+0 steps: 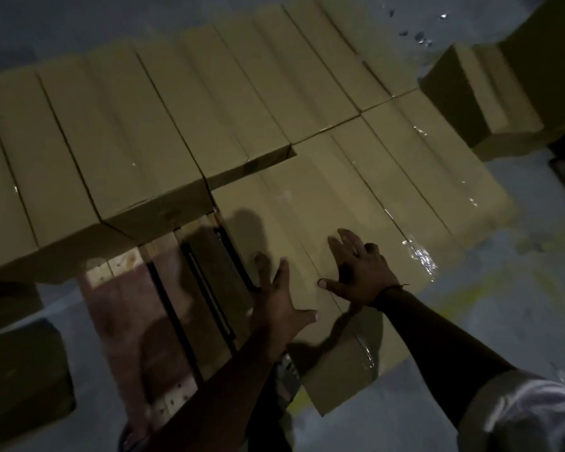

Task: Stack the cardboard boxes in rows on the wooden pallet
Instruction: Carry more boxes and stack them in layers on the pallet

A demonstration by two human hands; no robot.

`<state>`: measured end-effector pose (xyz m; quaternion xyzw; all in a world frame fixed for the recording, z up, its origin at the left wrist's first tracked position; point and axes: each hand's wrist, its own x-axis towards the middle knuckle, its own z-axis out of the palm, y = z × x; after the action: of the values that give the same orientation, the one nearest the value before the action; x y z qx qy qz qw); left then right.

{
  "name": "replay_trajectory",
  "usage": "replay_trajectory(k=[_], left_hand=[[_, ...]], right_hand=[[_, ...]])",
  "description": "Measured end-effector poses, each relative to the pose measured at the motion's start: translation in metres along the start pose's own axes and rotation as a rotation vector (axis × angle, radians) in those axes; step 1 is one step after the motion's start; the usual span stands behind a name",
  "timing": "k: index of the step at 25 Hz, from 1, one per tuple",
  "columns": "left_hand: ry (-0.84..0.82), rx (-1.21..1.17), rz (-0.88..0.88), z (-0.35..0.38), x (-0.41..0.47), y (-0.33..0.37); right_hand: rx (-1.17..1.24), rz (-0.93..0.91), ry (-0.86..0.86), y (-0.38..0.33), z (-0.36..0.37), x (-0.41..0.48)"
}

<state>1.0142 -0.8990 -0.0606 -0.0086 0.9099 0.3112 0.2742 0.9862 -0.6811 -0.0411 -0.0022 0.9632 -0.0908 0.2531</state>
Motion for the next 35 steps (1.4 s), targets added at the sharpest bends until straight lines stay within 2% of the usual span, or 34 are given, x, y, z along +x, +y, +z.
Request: replay_trajectory(k=[9,16,23,29,35], left_hand=[[0.154,0.135,0.033,0.022,0.046,-0.038],[0.156,0.125,0.108,0.030,0.057,-0.049],[0.099,0.143,0.088,0.039,0.066,-0.042],[0.102,0.070,0.116,0.060,0.076,-0.056],[0.057,0.067,0.120,0.063,0.080,-0.060]], right_hand=[[0.033,-0.052,0.086,-0.001,0.036,0.067],[0.014,-0.065,0.140,0.007,0.049,0.078],[0.001,-0.012,0.138,0.016,0.053,0.086],[-0.128,0.090,0.197,-0.004,0.055,0.079],[0.051,0.217,0.078,-0.005,0.062,0.080]])
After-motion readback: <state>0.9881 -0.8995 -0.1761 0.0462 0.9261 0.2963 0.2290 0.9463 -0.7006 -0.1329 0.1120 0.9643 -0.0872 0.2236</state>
